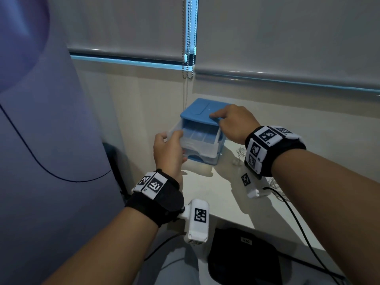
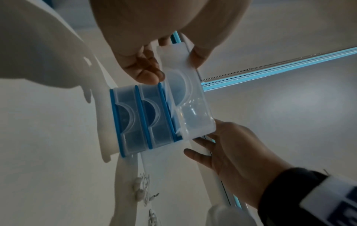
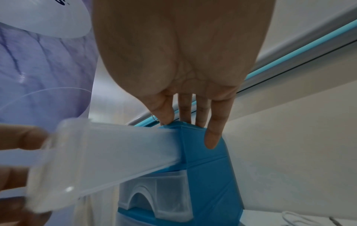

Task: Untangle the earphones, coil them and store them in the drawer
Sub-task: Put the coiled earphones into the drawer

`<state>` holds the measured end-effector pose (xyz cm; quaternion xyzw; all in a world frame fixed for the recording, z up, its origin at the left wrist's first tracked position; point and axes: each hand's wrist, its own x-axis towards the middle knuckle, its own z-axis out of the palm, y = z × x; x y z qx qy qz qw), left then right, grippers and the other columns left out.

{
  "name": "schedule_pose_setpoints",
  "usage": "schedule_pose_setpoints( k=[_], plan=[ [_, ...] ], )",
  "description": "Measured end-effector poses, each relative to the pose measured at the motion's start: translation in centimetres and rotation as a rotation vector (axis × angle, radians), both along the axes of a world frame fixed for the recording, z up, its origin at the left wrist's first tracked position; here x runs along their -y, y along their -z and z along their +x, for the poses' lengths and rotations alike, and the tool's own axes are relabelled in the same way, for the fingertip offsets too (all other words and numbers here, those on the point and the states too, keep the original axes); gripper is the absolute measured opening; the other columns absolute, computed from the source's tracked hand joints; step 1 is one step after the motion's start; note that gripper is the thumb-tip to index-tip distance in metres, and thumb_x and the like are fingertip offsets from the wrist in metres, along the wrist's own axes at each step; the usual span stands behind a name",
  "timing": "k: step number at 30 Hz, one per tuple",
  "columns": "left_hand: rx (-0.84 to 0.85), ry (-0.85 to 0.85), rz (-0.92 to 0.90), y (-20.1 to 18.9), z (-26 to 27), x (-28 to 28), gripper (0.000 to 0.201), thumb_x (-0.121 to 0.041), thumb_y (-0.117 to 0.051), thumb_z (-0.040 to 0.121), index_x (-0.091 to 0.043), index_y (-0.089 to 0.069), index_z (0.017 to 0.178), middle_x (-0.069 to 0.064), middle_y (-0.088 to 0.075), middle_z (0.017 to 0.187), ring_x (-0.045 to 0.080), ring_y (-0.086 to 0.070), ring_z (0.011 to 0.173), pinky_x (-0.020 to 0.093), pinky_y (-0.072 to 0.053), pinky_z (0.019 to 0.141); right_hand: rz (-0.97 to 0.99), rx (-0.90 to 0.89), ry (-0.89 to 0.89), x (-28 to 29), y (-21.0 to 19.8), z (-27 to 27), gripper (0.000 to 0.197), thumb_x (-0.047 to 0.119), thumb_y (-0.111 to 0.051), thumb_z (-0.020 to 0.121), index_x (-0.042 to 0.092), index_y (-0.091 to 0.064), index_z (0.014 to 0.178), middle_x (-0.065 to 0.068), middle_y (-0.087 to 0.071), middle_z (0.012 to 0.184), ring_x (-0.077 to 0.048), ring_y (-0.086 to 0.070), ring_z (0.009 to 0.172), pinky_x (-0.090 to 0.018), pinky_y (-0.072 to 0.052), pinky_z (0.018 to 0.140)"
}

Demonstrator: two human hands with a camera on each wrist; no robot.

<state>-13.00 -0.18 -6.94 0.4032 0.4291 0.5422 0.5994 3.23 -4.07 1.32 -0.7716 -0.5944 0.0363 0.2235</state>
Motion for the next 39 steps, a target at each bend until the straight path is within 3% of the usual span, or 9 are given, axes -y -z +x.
schedule_pose_setpoints(
  k=[19,30,39],
  plan=[
    [0.033,0.001,0.022,0.6,-1.8,1.0,0.017,-0.024,-0.066,0.091,-0.02,-0.06,0.106,0.0,-0.058,0.096,0.015,-0.054,0.068,0.028,-0.046,0.057,-0.019,-0.011,0.009,0.2,-0.2,-0.4,0.054,-0.001,-0.043,0.096,0.021,-0.06,0.142,-0.006,-0.05,0.155,-0.027,-0.043,0.143,-0.035,-0.033,0.117],
    [-0.081,0.091,0.071,0.2,-2.7,0.8,0.021,-0.03,-0.065,0.095,-0.023,-0.06,0.114,0.0,-0.062,0.099,0.017,-0.059,0.079,0.031,-0.049,0.066,-0.074,0.047,-0.02,0.6,-0.8,-0.6,0.057,-0.003,-0.043,0.093,0.02,-0.055,0.145,-0.014,-0.048,0.153,-0.033,-0.047,0.136,-0.037,-0.04,0.107],
    [-0.117,0.115,0.085,-0.1,-2.8,0.9,0.019,-0.037,-0.063,0.098,-0.027,-0.06,0.113,0.001,-0.063,0.103,0.017,-0.06,0.083,0.033,-0.052,0.072,-0.116,0.039,-0.034,1.0,-1.0,-0.6,0.058,-0.003,-0.044,0.095,0.021,-0.05,0.148,-0.013,-0.044,0.156,-0.032,-0.044,0.14,-0.038,-0.038,0.111]
  ],
)
